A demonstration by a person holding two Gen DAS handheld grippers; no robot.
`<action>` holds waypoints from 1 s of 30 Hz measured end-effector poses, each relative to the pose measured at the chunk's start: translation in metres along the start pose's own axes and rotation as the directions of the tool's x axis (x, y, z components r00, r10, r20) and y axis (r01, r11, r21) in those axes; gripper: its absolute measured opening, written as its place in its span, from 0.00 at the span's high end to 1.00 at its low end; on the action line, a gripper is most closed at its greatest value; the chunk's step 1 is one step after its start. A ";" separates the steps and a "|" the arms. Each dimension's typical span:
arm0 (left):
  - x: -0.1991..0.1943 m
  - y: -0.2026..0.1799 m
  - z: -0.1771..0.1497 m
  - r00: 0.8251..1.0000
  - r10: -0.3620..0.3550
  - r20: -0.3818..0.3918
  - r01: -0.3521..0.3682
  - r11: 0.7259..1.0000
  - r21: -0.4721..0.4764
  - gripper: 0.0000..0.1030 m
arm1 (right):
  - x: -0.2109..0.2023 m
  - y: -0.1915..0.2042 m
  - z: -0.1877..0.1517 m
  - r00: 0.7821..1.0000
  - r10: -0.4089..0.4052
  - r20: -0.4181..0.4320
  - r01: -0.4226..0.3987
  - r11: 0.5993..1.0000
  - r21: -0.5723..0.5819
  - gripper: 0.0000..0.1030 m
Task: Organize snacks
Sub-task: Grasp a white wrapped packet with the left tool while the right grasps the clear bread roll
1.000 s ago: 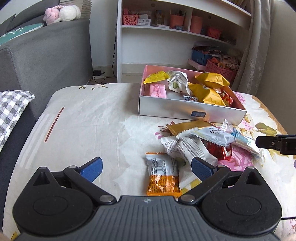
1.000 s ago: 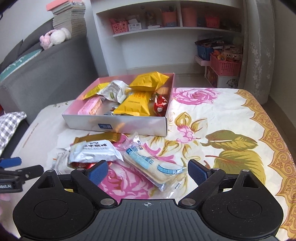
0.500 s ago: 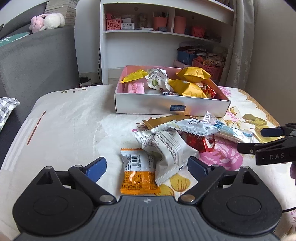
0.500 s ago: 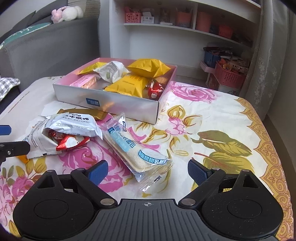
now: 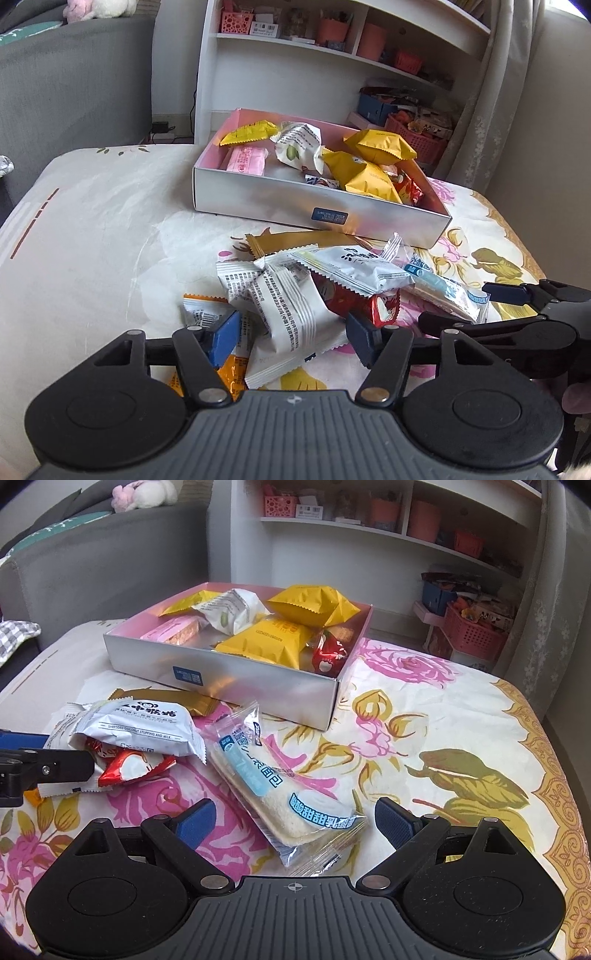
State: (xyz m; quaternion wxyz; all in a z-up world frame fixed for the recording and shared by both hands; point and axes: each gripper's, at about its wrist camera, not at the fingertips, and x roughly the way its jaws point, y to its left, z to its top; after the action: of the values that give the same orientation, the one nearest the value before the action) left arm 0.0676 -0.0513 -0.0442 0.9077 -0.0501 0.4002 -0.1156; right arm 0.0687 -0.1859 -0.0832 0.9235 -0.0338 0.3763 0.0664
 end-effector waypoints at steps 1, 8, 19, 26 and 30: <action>0.002 -0.001 0.000 1.000 -0.002 -0.004 0.002 1.000 -0.003 0.43 | 0.001 0.000 0.001 1.000 0.001 -0.001 -0.001 1.000 0.005 0.08; 0.004 -0.002 0.001 1.000 0.020 -0.013 -0.020 1.000 0.010 0.52 | 0.005 -0.004 0.004 1.000 0.010 -0.008 -0.010 1.000 0.025 0.08; -0.004 0.015 0.005 0.999 0.035 -0.030 -0.035 0.999 0.000 0.59 | -0.002 0.006 0.003 0.991 0.121 -0.048 -0.121 0.993 0.002 0.09; 0.001 0.020 0.008 0.999 0.035 -0.019 -0.036 0.999 -0.035 0.56 | -0.003 0.014 0.006 0.996 0.092 -0.021 -0.092 0.996 0.009 0.11; 0.005 0.021 0.010 0.999 0.038 -0.021 -0.039 0.997 -0.061 0.53 | 0.000 0.012 0.009 0.999 0.048 -0.008 -0.048 0.999 0.021 0.19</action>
State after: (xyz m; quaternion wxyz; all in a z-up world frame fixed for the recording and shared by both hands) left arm 0.0821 -0.0319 -0.0447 0.9038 -0.0690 0.4134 -0.0864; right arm 0.0732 -0.1726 -0.0774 0.9204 -0.0154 0.3814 0.0847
